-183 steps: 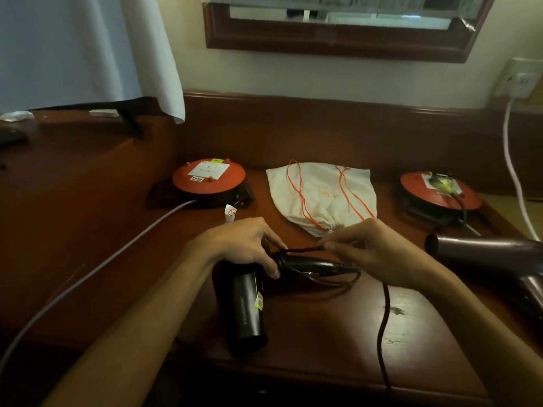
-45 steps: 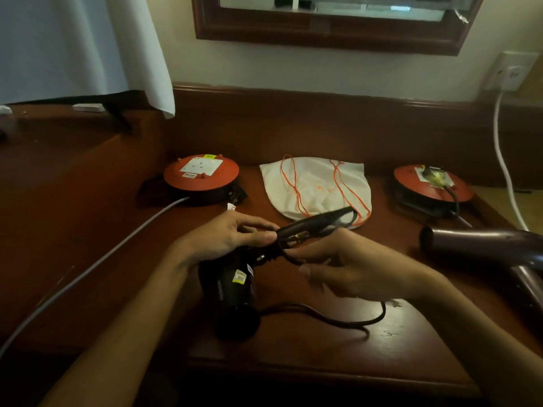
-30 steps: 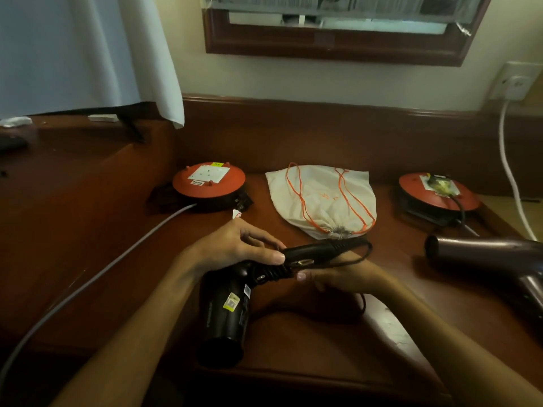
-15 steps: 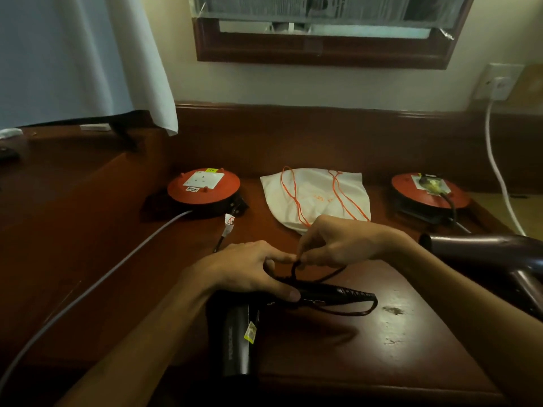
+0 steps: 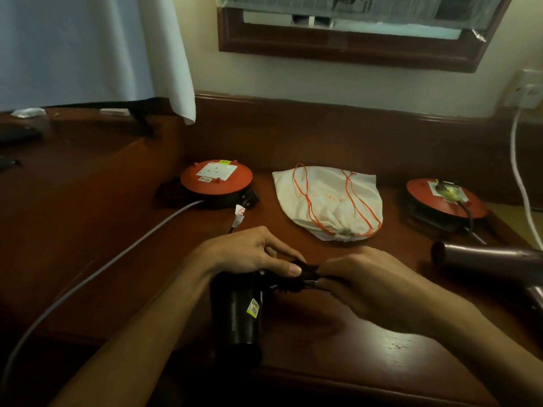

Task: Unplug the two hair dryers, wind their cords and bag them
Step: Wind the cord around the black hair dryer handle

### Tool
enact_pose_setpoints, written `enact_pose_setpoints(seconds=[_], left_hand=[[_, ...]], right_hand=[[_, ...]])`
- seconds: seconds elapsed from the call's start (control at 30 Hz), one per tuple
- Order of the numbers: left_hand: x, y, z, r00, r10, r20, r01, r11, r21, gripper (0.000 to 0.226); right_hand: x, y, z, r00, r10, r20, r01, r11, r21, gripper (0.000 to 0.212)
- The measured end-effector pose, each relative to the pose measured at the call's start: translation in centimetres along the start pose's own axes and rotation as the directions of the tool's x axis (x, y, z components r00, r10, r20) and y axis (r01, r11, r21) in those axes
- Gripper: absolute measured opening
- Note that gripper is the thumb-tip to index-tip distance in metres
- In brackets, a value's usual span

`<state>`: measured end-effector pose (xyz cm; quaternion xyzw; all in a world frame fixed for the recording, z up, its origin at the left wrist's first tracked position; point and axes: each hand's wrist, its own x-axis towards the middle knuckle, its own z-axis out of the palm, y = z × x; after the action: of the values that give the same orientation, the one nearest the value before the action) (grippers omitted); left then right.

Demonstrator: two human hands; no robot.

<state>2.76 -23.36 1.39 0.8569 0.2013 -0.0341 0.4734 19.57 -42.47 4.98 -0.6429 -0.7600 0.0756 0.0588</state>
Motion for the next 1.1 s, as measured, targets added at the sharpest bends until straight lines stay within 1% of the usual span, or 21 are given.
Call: enact_pose_setpoints(seconds=[0.03,0.1,0.13,0.17,0.2,0.27,0.3,0.37,0.47,0.53,0.63,0.7,0.73,0.77,0.8,0.83,0.87,0.9,0.97,1.03,1.1], left_hand=[[0.0,0.0,0.1,1.0,-0.002,-0.004,0.002,1.0,-0.01,0.032],[0.0,-0.1,0.0,1.0,-0.016,-0.009,0.015,0.999,-0.044,0.033],[0.0,-0.1,-0.1,1.0,-0.023,-0.014,0.022,0.998,-0.054,0.034],[0.1,-0.2,-0.2,1.0,-0.023,-0.02,0.021,0.998,-0.055,0.036],[0.1,-0.2,-0.2,0.999,-0.018,-0.029,0.016,0.998,-0.053,0.036],[0.2,-0.2,0.0,0.999,-0.004,-0.033,0.003,0.999,-0.054,0.036],[0.2,-0.1,0.1,1.0,-0.003,-0.029,0.002,0.999,-0.049,0.036],[0.2,0.1,0.1,1.0,-0.008,-0.016,0.007,0.999,-0.045,0.036],[0.1,0.0,-0.2,1.0,-0.004,-0.024,0.003,0.998,-0.056,0.037],[0.1,-0.1,-0.5,0.999,0.004,-0.032,-0.006,0.998,-0.07,0.039],[-0.2,-0.2,-1.3,0.997,0.009,-0.074,-0.018,0.992,-0.127,0.044],[-0.4,0.1,-2.1,0.994,0.031,-0.103,-0.044,0.99,-0.133,0.047],[-0.6,0.4,-2.4,0.993,0.042,-0.109,-0.056,0.991,-0.123,0.047],[-0.8,0.7,-2.5,0.992,0.054,-0.113,-0.067,0.992,-0.111,0.046],[-1.0,1.1,-2.6,0.991,0.063,-0.121,-0.076,0.992,-0.098,0.044],[-1.2,1.4,-2.6,0.988,0.075,-0.136,-0.087,0.992,-0.086,0.041],[-1.3,1.6,-2.6,0.984,0.089,-0.156,-0.102,0.992,-0.079,0.037],[-1.5,1.7,-2.6,0.979,0.101,-0.178,-0.117,0.99,-0.08,0.034],[-1.7,1.7,-2.2,0.972,0.115,-0.205,-0.137,0.985,-0.101,0.031],[-2.1,1.2,-1.5,0.966,0.111,-0.234,-0.138,0.985,-0.103,0.03],[-2.6,0.5,-0.8,0.954,0.108,-0.281,-0.144,0.983,-0.11,0.031]], right_hand=[[-0.2,-0.1,0.1,1.0,-0.003,0.007,0.003,0.999,-0.052,0.02],[-0.4,0.7,-0.3,0.999,0.041,0.003,-0.041,0.998,-0.057,0.019],[-0.3,1.3,-0.2,0.998,0.053,-0.034,-0.055,0.996,-0.069,0.018],[-0.1,1.9,0.0,0.991,0.056,-0.119,-0.067,0.993,-0.093,0.017],[0.1,2.6,0.5,0.97,0.061,-0.236,-0.089,0.99,-0.107,0.018],[0.6,3.5,1.5,0.9,0.077,-0.43,-0.134,0.985,-0.105,0.025],[0.8,3.8,2.0,0.876,0.083,-0.475,-0.149,0.983,-0.104,0.029],[1.1,4.1,2.4,0.858,0.085,-0.507,-0.155,0.983,-0.098,0.031],[1.3,4.7,2.1,0.851,0.099,-0.515,-0.134,0.99,-0.032,0.026],[1.3,4.7,1.7,0.855,0.097,-0.509,-0.12,0.993,-0.013,0.027],[1.0,3.2,1.0,0.874,0.048,-0.484,-0.104,0.991,-0.089,0.033],[0.5,1.8,0.1,0.877,0.038,-0.48,-0.114,0.985,-0.13,0.033],[0.1,1.1,-0.6,0.885,0.054,-0.463,-0.112,0.989,-0.099,0.031],[-0.5,0.4,-1.5,0.901,0.094,-0.424,-0.107,0.994,-0.006,0.027],[-1.1,-0.1,-2.2,0.925,0.137,-0.354,-0.094,0.986,0.135,0.024],[-1.6,-0.7,-2.7,0.952,0.149,-0.268,-0.072,0.957,0.28,0.024],[-1.9,-1.2,-2.7,0.973,0.135,-0.188,-0.054,0.924,0.38,0.027],[-1.9,-1.9,-2.2,0.984,0.105,-0.143,-0.035,0.904,0.425,0.031],[-1.5,-3.0,-0.2,0.988,0.053,-0.148,0.023,0.88,0.474,0.034],[-1.2,-2.6,2.2,0.982,0.082,-0.172,0.022,0.849,0.528,0.035],[-1.6,-1.4,3.0,0.981,0.115,-0.155,-0.009,0.828,0.56,0.037]])
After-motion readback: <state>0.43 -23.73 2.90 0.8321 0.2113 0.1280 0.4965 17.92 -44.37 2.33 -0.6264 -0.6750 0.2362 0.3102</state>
